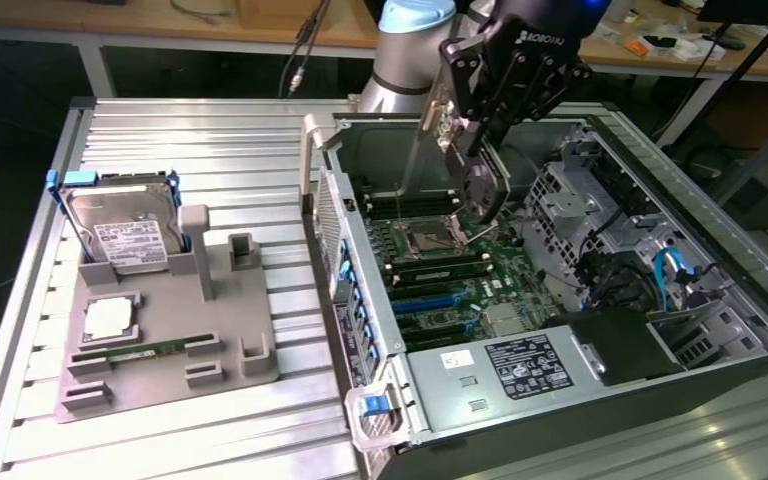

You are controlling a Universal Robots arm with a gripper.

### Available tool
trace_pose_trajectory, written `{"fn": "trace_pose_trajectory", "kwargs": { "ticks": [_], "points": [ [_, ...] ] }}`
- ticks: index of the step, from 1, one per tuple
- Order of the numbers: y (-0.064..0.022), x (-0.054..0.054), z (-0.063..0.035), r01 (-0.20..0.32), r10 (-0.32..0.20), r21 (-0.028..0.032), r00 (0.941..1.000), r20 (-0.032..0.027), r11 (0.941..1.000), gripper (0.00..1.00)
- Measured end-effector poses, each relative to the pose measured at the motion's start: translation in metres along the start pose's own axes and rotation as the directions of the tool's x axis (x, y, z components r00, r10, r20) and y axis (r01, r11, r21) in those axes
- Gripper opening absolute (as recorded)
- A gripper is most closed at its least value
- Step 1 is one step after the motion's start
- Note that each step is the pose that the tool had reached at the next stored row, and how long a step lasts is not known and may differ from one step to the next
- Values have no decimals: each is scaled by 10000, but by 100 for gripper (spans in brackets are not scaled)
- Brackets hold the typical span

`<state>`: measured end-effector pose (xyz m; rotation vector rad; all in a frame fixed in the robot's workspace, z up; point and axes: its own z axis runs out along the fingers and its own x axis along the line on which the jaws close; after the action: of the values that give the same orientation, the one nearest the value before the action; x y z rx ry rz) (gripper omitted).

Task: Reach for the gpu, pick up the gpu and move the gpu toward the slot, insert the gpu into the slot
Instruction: 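Pick up the gpu and move the gpu toward the slot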

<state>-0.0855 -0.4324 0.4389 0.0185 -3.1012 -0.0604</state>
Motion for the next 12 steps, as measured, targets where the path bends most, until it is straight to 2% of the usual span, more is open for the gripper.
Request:
{"fn": "trace_pose_trajectory", "kwargs": {
  "ticks": [11, 12],
  "points": [
    [-1, -137, -4, 8, -8, 4, 9998, 218, 10000, 27],
    [-1, -161, -5, 9, -9, 5, 9997, 253, 10000, 27]
  ]
}}
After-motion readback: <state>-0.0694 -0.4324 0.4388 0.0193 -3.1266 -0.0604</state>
